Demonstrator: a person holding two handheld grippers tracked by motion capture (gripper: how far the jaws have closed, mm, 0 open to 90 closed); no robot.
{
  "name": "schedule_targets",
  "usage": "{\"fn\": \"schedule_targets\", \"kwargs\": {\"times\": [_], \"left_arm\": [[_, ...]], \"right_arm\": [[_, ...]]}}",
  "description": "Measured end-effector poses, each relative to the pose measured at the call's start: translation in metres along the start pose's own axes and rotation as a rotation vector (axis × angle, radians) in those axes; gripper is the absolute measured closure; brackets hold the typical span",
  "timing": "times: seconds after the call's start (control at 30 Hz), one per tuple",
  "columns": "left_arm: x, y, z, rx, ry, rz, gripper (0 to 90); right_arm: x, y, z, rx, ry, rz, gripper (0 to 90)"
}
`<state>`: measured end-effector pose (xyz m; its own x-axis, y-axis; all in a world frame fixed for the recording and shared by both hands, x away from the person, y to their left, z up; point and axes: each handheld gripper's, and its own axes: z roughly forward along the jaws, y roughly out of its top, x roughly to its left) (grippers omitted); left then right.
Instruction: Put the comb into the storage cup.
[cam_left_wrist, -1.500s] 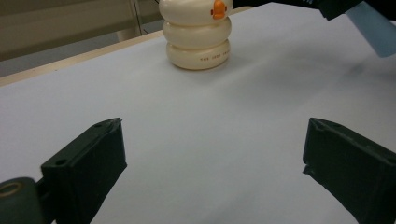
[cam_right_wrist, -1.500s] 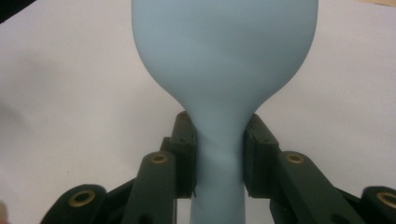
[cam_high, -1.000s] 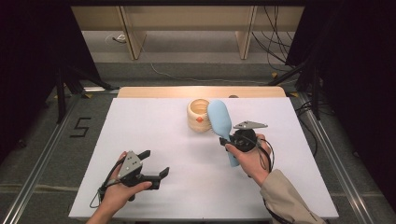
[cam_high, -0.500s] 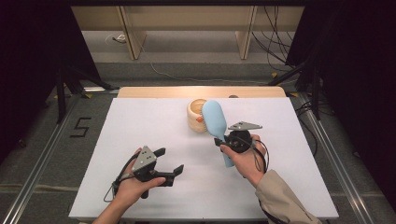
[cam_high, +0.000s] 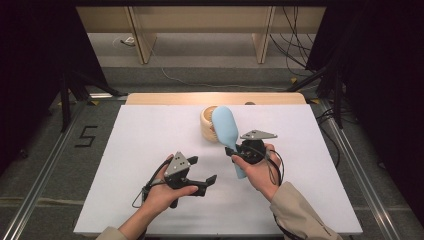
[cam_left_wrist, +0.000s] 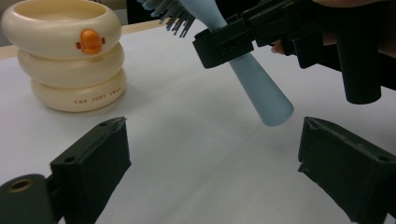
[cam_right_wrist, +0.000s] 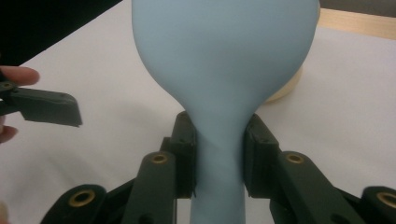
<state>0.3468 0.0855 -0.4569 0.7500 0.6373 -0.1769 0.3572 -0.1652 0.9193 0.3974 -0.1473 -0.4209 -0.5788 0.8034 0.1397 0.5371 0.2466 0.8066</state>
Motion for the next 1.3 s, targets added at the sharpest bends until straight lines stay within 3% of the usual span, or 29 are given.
{"fn": "schedule_targets", "kwargs": {"times": [0.33, 1.3], "left_arm": [[-0.004, 0.002, 0.013, 0.005, -0.024, -0.013, 9.8], [-0.009, 0.003, 0.018, 0.002, -0.04, -0.022, 11.9]], "right_arm": [[0.007, 0.001, 0.001, -0.015, 0.012, -0.013, 70.2], [0.017, 0.003, 0.002, -0.053, 0.03, -0.017, 70.1]]}}
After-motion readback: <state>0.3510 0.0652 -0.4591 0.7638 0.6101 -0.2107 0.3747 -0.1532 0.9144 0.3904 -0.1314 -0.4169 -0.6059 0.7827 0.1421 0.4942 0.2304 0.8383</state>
